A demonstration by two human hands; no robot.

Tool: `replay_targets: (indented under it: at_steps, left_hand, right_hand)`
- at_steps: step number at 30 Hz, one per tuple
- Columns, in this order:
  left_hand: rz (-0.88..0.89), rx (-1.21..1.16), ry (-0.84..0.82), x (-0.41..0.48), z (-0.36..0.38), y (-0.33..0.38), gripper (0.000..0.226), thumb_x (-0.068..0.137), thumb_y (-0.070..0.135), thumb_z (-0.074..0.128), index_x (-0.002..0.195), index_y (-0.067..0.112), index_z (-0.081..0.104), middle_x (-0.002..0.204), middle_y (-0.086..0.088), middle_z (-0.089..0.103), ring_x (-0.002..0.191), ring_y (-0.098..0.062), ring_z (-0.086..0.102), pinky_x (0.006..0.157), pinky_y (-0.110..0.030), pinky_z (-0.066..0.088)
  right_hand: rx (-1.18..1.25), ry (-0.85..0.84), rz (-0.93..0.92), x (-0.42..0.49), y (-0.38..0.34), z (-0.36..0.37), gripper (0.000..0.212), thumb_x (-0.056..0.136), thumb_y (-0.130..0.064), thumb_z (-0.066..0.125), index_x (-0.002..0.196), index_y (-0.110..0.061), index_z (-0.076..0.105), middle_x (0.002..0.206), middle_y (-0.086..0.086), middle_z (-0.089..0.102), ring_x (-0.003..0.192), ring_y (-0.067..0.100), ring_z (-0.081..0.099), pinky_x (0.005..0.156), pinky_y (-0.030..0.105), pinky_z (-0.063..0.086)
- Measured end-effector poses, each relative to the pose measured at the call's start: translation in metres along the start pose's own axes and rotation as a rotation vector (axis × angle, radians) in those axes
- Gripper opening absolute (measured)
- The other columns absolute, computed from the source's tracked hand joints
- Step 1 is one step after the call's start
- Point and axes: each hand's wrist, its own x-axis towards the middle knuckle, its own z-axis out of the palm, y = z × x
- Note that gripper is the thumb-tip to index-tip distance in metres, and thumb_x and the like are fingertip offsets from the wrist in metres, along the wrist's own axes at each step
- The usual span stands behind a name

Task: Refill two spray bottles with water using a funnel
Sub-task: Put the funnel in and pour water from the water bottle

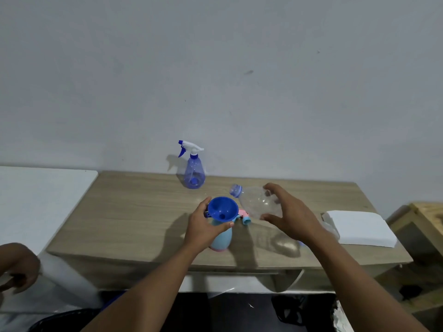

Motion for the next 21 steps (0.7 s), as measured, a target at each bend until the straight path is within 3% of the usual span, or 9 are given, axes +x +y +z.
replay_targets:
  at_steps: [4,12,21]
  left_hand:
    - [0.03,0.004,0.012,-0.002,0.0,0.008,0.074,0.055,0.029,0.095,0.114,0.041,0.053,0.113,0.019,0.063,0.105,-0.003,0.06,0.083,-0.015,0.049]
    - [0.036,0.001,0.021,-0.004,-0.001,0.012,0.071,0.054,0.031,0.095,0.108,0.046,0.051,0.113,0.02,0.064,0.106,0.001,0.06,0.085,-0.016,0.05]
    - [0.043,0.017,0.017,-0.006,-0.003,0.017,0.072,0.055,0.03,0.095,0.11,0.044,0.051,0.111,0.023,0.063,0.107,0.004,0.058,0.083,-0.013,0.05]
  right_hand:
    - [-0.158,-0.065,-0.05,0.002,-0.002,-0.004,0.074,0.081,-0.045,0.076,0.139,-0.04,0.031,0.139,-0.013,0.055,0.105,0.018,0.065,0.095,0.036,0.05]
    - [-0.382,-0.071,-0.102,0.01,-0.004,-0.012,0.073,0.083,-0.043,0.075,0.142,-0.039,0.032,0.14,-0.014,0.053,0.107,0.016,0.064,0.105,0.037,0.038]
    - [-0.512,-0.095,-0.11,0.017,-0.013,-0.018,0.077,0.083,-0.04,0.076,0.145,-0.041,0.03,0.147,-0.012,0.049,0.124,0.02,0.057,0.115,0.044,0.031]
